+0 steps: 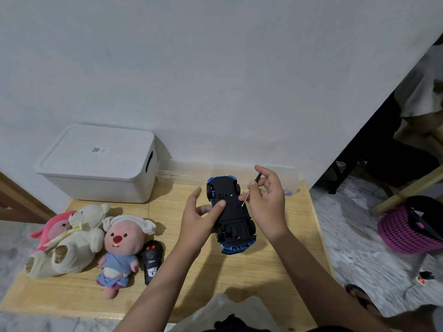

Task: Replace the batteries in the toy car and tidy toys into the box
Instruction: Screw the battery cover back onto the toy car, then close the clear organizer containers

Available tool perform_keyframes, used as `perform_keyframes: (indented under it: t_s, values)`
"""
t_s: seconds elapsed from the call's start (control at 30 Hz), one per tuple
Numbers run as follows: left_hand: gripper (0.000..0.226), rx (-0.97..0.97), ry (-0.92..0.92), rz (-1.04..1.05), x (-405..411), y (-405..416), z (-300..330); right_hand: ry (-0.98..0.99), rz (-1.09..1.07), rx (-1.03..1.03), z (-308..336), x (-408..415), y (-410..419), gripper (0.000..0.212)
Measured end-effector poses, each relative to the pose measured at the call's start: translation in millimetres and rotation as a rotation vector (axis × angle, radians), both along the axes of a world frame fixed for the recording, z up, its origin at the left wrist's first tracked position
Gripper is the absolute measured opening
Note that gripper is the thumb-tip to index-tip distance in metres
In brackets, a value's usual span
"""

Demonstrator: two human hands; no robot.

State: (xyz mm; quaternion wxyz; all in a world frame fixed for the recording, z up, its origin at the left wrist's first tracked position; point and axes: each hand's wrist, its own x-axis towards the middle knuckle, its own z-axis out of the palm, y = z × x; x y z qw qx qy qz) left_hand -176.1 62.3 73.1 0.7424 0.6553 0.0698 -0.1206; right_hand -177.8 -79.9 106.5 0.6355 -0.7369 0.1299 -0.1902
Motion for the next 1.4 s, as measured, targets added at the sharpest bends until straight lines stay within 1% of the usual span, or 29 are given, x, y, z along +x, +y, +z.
perform_keyframes:
  t_s: [0.07, 0.13, 0.23, 0.33, 0.4, 0.47, 0.57, 0.63, 0.67, 0.7, 0.73, 0.8, 0.87, 0.93, 1.0, 1.07, 1.13, 1.2, 1.33, 1.4]
  values:
    - [0.035, -0.1, 0.109, -0.079, 1.7, -0.1, 4.0, 0.008, 0.009, 0.017, 0.3, -0.1, 2.2, 0.028]
    - [0.021, -0.091, 0.126, -0.164, 1.4, -0.7, 5.3, 0.011, 0.019, 0.01, -0.1, -0.3, 4.7, 0.027]
    - [0.018, -0.061, 0.143, -0.159, 1.0, -2.3, 4.8, 0.022, 0.031, 0.025, -2.0, -0.1, 7.3, 0.029]
    - [0.016, -0.045, 0.108, -0.168, 1.0, -3.2, 4.6, 0.033, 0.033, 0.073, -3.8, 0.7, 6.2, 0.031]
    - [0.017, -0.104, 0.111, -0.164, 1.6, -3.3, 4.0, 0.053, 0.03, 0.122, -4.2, 1.4, 5.3, 0.03]
    - [0.023, -0.221, 0.144, -0.187, 3.7, -3.1, 0.4, 0.076, 0.035, 0.161, -4.6, 1.6, 5.4, 0.029]
    - [0.043, -0.417, 0.251, -0.252, 4.2, -1.6, -7.7, 0.089, 0.039, 0.186, -7.5, 2.2, 6.0, 0.029]
    - [0.053, -0.601, 0.315, -0.294, 4.3, 1.8, -11.7, 0.098, 0.028, 0.204, -12.5, 4.2, 3.6, 0.029]
    - [0.056, -0.657, 0.325, -0.324, 4.9, 3.5, -13.8, 0.107, 0.024, 0.218, -15.8, 5.6, 1.3, 0.029]
    - [0.054, -0.648, 0.308, -0.357, 5.8, 4.0, -15.7, 0.12, 0.023, 0.233, -19.6, 6.8, -1.3, 0.028]
    - [0.05, -0.567, 0.282, -0.362, 7.4, 3.5, -18.7, 0.135, 0.023, 0.252, -23.7, 7.8, -3.8, 0.027]
    - [0.045, -0.291, 0.23, -0.309, 10.2, -0.8, -22.9, 0.16, 0.003, 0.281, -32.1, 8.0, -8.8, 0.027]
    - [0.053, -0.056, 0.225, -0.212, 12.0, -5.0, -32.1, 0.182, -0.051, 0.275, -41.4, 6.8, -13.5, 0.029]
    - [0.061, 0.097, 0.217, -0.165, 13.5, -7.6, -45.2, 0.203, -0.109, 0.241, -51.1, 4.1, -18.5, 0.032]
    - [0.073, 0.304, 0.182, -0.158, 13.3, -12.1, -58.0, 0.223, -0.149, 0.207, -61.2, 0.6, -24.5, 0.032]
    - [0.084, 0.593, 0.156, -0.188, 15.7, -18.3, -71.5, 0.248, -0.176, 0.194, -69.2, -3.6, -29.8, 0.029]
    - [0.08, 0.821, 0.159, -0.198, 17.2, -27.7, -77.8, 0.275, -0.192, 0.188, -74.2, -7.1, -33.9, 0.03]
    - [0.076, 0.916, 0.176, -0.212, 17.5, -37.0, -78.5, 0.286, -0.196, 0.194, -78.6, -8.8, -37.1, 0.029]
    - [0.072, 0.992, 0.248, -0.207, 19.7, -50.7, -83.2, 0.29, -0.196, 0.227, -86.9, -7.5, -40.8, 0.026]
    - [0.072, 1.041, 0.254, -0.189, 19.6, -55.6, -86.9, 0.289, -0.201, 0.269, -88.0, -4.6, -41.8, 0.025]
